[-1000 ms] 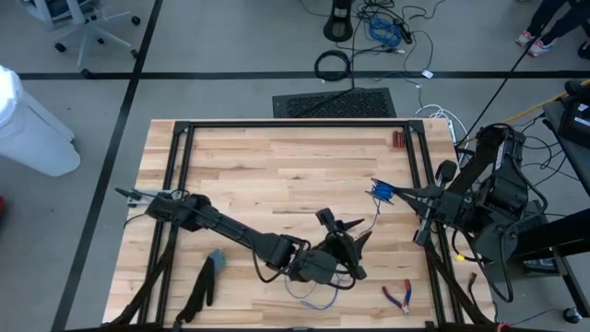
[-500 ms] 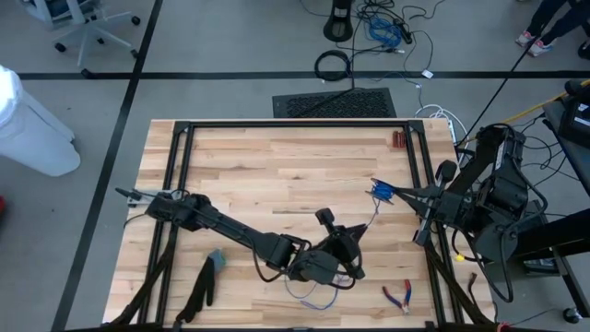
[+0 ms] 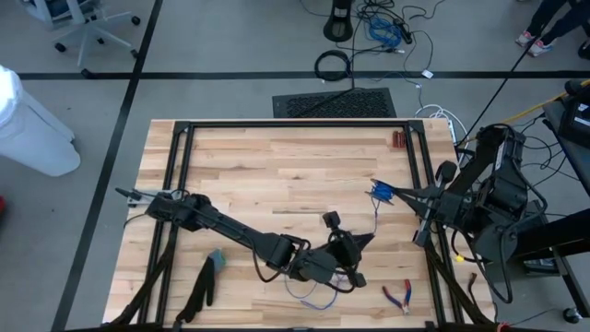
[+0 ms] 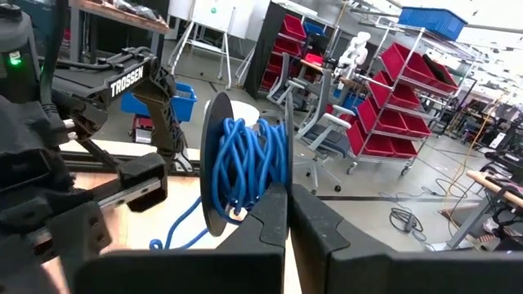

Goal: Coil cords
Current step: Coil the blue wire onto the black spool

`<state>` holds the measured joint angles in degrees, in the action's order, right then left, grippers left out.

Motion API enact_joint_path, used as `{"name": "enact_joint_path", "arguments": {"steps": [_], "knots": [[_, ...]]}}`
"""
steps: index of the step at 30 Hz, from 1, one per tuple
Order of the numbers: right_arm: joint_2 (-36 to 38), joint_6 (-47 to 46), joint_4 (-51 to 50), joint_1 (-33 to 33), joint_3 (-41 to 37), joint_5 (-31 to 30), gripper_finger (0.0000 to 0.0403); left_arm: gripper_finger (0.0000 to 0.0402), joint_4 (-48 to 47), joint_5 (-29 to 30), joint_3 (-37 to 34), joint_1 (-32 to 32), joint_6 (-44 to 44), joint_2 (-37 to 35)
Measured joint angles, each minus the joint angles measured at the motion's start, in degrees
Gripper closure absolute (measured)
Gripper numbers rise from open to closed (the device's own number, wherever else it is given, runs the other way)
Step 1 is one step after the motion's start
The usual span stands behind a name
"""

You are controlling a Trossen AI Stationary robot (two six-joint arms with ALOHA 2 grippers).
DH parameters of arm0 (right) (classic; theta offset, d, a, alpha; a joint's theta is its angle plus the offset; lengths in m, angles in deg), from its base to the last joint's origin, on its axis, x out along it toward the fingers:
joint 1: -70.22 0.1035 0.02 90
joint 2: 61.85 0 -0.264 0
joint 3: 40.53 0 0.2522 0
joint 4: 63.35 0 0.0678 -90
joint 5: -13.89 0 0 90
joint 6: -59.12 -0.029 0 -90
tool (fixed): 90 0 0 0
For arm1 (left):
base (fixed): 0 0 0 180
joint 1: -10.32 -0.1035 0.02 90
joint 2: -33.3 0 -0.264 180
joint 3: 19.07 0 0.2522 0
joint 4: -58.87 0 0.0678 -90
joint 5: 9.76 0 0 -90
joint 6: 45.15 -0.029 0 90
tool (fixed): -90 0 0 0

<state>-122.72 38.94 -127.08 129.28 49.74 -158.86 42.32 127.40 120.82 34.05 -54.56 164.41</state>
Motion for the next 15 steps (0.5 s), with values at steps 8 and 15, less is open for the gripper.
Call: {"name": "enact_joint_path", "arguments": {"steps": [8,15], "knots": [[-2.2,4.65,8.89,-2.07,0.04,-1.47,0.0403,0.0399,2.29,-6.07,-0.02,-2.93,2.46,0.0],[-3.4,9.52,12.53,-4.24,0.04,-1.18,0.0403,0.04,2.64,-15.75,-0.02,-3.77,7.58,0.0]]}}
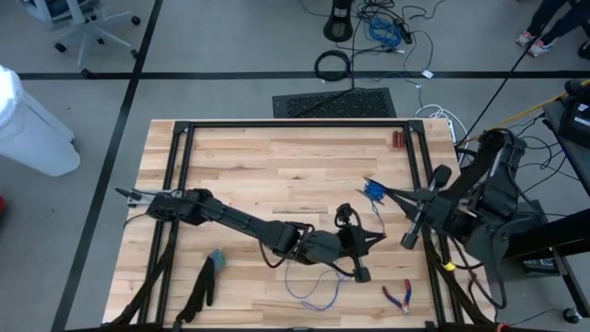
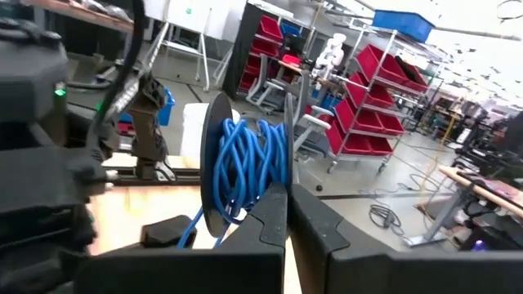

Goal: Coil cords
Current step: Coil the blue wire onto the black spool

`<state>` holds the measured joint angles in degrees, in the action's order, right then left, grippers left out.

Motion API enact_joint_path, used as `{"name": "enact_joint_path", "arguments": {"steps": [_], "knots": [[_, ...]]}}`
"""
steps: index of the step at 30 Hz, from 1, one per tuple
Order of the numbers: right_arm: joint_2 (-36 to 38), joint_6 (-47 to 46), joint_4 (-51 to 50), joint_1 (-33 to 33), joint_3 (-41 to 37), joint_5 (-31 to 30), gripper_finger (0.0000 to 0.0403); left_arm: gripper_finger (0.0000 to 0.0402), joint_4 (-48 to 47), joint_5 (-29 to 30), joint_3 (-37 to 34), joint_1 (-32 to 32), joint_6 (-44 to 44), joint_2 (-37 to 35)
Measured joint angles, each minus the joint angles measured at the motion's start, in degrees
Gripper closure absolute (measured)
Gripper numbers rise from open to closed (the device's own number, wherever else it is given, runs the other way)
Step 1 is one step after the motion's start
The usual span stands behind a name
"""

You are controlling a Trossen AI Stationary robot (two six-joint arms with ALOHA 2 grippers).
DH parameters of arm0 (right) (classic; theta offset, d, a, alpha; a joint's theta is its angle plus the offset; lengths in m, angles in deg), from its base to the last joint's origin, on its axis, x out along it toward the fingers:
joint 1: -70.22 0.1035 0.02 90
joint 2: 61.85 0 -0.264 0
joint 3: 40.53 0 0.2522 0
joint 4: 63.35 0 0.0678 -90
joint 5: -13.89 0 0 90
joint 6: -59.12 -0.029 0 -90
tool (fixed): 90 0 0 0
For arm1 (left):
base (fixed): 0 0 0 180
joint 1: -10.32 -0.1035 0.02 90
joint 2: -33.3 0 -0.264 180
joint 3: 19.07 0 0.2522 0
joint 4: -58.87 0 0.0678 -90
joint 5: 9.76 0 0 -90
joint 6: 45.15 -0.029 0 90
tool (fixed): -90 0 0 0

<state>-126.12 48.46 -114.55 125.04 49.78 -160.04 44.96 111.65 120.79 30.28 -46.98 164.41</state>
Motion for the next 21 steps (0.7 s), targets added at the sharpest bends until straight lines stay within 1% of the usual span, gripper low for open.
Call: {"name": "enact_joint_path", "arguments": {"steps": [3,7,10,15,19,21], "knots": [[-0.25,0.01,-0.38,-1.13,0.0,0.84,0.0403,0.04,1.95,-0.35,0.0,0.52,-0.64,0.0],[-0.35,0.4,-0.51,-2.69,0.0,4.38,0.0403,0.04,5.3,-0.98,0.1,1.82,-3.56,0.0],[-0.37,0.43,-0.65,-3.83,0.0,6.55,0.0403,0.04,5.05,2.02,1.98,2.97,-6.09,0.07],[-0.64,-0.47,-1.8,-5.15,0.0,6.45,0.0403,0.04,4.81,9.6,5.17,4.67,-11.42,0.04],[-1.29,-0.62,-1.76,-6.44,0.0,6.22,0.0403,0.04,1.48,14.61,8.64,5.83,-14.57,0.04],[-1.69,-0.63,-1.78,-7.05,-0.02,6.36,0.0403,0.04,1.69,16.96,8.64,6.52,-17.21,-0.59]]}}
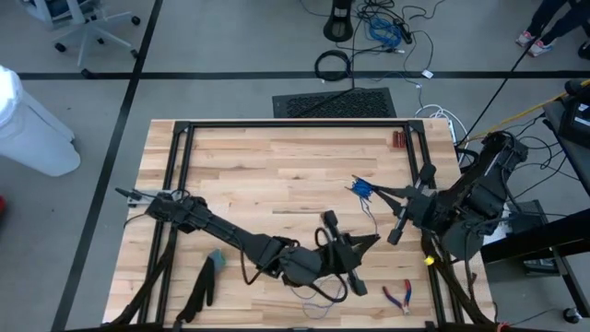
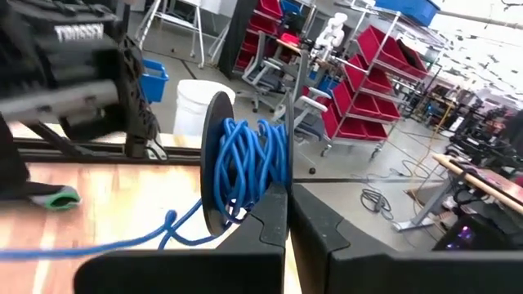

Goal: Coil cords
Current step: Coil the blue wire onto the black spool

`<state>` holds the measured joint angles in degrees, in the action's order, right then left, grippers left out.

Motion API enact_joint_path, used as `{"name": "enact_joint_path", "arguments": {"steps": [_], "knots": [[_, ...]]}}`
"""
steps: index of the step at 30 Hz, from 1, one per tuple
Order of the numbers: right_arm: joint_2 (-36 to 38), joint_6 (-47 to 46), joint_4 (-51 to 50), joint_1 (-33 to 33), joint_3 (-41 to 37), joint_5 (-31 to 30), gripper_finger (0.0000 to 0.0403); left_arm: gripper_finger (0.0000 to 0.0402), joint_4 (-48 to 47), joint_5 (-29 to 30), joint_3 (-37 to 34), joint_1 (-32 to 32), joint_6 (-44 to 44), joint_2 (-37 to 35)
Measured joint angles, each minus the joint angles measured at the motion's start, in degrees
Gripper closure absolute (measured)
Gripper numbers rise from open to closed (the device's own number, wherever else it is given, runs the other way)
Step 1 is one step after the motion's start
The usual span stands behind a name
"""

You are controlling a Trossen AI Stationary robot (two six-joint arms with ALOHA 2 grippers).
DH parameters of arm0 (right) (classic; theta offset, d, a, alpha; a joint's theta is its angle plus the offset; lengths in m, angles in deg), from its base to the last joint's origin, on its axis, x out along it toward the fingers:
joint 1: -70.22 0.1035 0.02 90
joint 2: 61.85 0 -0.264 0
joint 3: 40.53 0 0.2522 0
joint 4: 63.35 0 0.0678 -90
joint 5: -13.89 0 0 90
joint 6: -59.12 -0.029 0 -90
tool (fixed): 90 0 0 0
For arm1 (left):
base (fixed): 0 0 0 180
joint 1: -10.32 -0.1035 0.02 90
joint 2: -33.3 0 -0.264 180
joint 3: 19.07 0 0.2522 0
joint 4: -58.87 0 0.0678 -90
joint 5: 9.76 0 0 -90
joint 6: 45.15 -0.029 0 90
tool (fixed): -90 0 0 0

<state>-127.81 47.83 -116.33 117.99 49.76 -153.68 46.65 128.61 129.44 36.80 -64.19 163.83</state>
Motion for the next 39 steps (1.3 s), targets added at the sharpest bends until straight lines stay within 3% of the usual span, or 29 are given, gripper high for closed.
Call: {"name": "enact_joint_path", "arguments": {"steps": [8,17,24,31,39], "knots": [[-0.5,0.18,0.07,-2.74,0.0,4.4,0.0403,0.04,-1.58,10.28,0.25,2.07,-8.31,-4.52],[-0.52,0.19,0.56,-3.59,0.0,5.68,0.0403,0.04,-8.88,11.66,0.25,2.69,-7.45,-7.17],[-0.5,2.73,3.84,-3.59,0.0,5.57,0.0403,0.04,-22.78,1.53,0.21,1.14,7.01,-5.39],[-0.5,3.52,4.57,-3.56,0.0,6.73,0.0403,0.04,-22.68,-6.09,0.2,-0.86,9.64,-3.51],[-0.5,3.52,4.21,-3.57,0.0,11.65,0.0403,0.04,-14.07,-8.05,0.24,-2.76,5.51,-4.39]]}}
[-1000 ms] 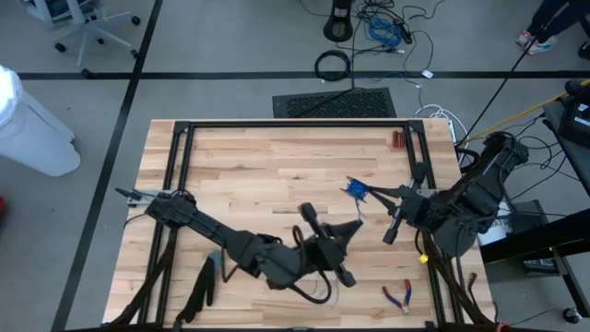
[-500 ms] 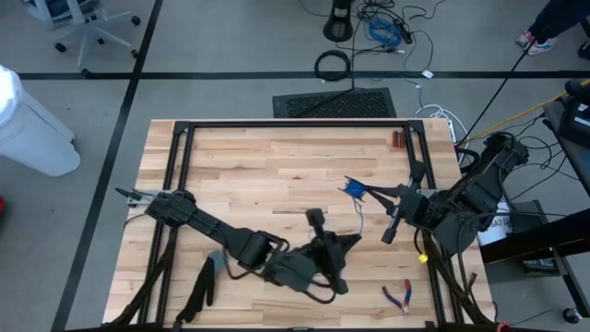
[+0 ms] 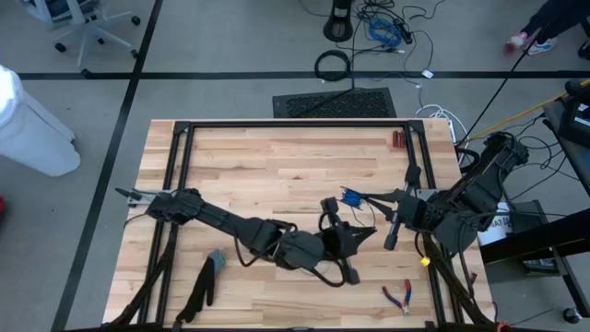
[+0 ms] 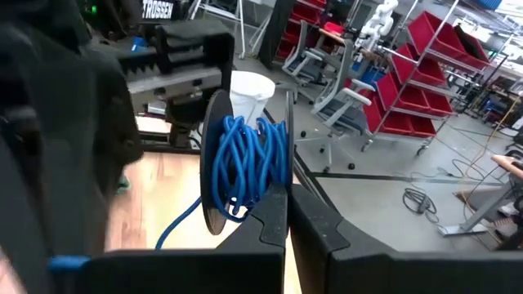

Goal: Coil cords
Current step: Coil the blue wire onto the black spool

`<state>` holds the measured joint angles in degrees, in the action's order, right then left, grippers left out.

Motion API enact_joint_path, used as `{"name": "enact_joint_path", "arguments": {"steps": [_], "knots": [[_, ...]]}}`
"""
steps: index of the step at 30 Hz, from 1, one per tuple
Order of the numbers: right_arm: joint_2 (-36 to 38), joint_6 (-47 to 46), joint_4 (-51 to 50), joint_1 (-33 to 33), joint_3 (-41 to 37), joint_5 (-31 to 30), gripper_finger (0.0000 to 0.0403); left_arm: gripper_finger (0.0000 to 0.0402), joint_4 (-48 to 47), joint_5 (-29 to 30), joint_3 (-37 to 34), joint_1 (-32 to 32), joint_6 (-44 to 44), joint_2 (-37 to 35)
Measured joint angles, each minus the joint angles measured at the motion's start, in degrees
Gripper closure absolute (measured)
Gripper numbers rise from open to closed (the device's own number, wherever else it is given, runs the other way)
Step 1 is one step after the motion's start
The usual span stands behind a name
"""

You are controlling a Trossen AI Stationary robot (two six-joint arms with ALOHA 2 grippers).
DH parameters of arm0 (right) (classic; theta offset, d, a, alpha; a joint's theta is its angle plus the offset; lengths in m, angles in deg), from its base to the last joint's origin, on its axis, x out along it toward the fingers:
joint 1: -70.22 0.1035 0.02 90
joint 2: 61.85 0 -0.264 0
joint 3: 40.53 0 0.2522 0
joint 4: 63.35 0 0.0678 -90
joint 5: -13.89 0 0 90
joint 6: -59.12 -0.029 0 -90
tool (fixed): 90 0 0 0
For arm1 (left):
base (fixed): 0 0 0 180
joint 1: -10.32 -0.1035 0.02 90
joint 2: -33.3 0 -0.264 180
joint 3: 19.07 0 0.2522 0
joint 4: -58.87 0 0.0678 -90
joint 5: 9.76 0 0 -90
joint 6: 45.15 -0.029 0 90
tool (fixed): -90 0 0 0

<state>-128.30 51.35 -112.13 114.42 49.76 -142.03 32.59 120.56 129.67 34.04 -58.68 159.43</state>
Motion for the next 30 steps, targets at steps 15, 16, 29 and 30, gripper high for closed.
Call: {"name": "enact_joint_path", "arguments": {"steps": [15,16,29,30], "knots": [[-0.1,-0.12,-1.14,-0.37,-0.02,5.13,0.0403,0.04,-9.8,10.94,0.02,2.87,-0.44,-8.58],[-0.11,0.01,-1.13,-0.37,-0.02,6.08,0.0403,0.04,-11.92,13.37,0.02,3.24,-0.43,-9.09],[-0.11,2.9,2.27,0.16,-0.02,14.85,0.0403,0.04,-34.13,20.2,-0.31,8.9,3.82,-10.41],[-0.11,2.94,2.55,0.42,-0.02,15.03,0.0403,0.0398,-35.27,20.13,-0.31,9.22,4.34,-10.23]]}}
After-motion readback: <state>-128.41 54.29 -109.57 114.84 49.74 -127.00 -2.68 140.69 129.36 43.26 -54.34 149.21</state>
